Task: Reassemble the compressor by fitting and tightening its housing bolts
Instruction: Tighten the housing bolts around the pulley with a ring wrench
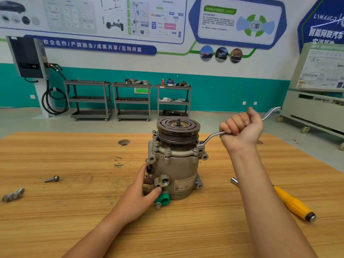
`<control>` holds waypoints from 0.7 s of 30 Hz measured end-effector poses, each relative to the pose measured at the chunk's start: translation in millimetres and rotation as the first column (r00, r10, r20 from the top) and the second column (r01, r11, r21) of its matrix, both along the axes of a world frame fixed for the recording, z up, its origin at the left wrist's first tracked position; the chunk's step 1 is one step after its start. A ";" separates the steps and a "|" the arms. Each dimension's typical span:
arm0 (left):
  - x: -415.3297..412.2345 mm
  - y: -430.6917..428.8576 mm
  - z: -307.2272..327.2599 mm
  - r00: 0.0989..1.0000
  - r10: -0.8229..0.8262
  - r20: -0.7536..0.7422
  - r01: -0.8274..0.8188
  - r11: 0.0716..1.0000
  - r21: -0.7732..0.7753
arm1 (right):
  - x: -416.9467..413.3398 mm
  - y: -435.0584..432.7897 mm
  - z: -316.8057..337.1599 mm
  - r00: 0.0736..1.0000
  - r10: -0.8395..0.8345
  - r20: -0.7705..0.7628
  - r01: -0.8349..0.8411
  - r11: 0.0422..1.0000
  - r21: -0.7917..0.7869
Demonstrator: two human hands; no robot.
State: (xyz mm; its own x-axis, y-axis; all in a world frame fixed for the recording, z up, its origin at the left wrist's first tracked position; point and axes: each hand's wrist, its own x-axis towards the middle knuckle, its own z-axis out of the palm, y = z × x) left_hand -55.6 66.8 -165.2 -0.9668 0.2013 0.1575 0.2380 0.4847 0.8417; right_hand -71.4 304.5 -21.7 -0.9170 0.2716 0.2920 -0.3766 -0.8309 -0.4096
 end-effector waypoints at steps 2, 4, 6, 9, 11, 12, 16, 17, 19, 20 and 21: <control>-0.5 0.3 -0.1 1.000 0.002 -0.001 -0.002 1.000 -0.009 | -8.4 7.0 -8.4 0.997 0.071 -0.035 -0.071 0.997 0.008; -0.8 0.3 0.0 1.000 0.009 -0.003 -0.009 1.000 -0.026 | -15.8 12.9 -15.2 0.988 0.137 -0.067 -0.137 0.991 0.003; -1.0 -0.2 -0.2 1.000 0.017 -0.003 -0.017 0.999 -0.039 | -22.8 13.6 -22.0 0.979 0.188 -0.081 -0.190 0.982 -0.015; -1.5 -0.4 -1.4 1.000 0.016 -0.008 -0.017 0.999 -0.042 | -30.7 8.4 -27.4 0.967 0.239 -0.084 -0.241 0.971 -0.009; -2.0 0.3 -2.0 1.000 0.013 -0.010 -0.013 0.999 -0.043 | -31.7 7.4 -26.3 0.964 0.252 -0.082 -0.252 0.968 0.009; -2.0 0.4 -2.1 1.000 0.013 -0.009 -0.014 0.999 -0.044 | -30.2 7.6 -26.0 0.966 0.248 -0.076 -0.248 0.969 0.011; -2.1 0.0 -1.9 1.000 0.020 -0.012 -0.020 0.999 -0.049 | -10.7 7.1 -33.9 0.990 0.142 -0.016 -0.143 0.987 -0.076; -1.6 0.1 -1.5 1.000 0.021 -0.013 -0.021 0.998 -0.054 | -1.8 6.5 -36.4 0.996 0.088 -0.006 -0.089 0.993 -0.071; -1.0 0.6 -0.9 1.000 0.018 -0.015 -0.019 0.998 -0.059 | 20.9 1.7 -42.3 0.998 -0.055 -0.034 0.055 0.998 0.022; -1.1 0.4 -0.9 1.000 0.018 -0.015 -0.019 0.998 -0.065 | 33.4 -5.0 -47.6 0.987 -0.142 -0.078 0.149 0.984 0.102; -1.0 0.5 -0.6 1.000 0.018 -0.015 -0.019 0.997 -0.070 | 46.0 -16.6 -53.0 0.962 -0.238 -0.135 0.261 0.946 0.191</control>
State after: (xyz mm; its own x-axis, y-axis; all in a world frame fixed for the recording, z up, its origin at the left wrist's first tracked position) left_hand -56.7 67.3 -165.9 -0.9682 0.1943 0.1578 0.2405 0.5472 0.8017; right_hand -25.4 287.9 -74.6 -0.7869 0.4117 0.4596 -0.6130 -0.6068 -0.5060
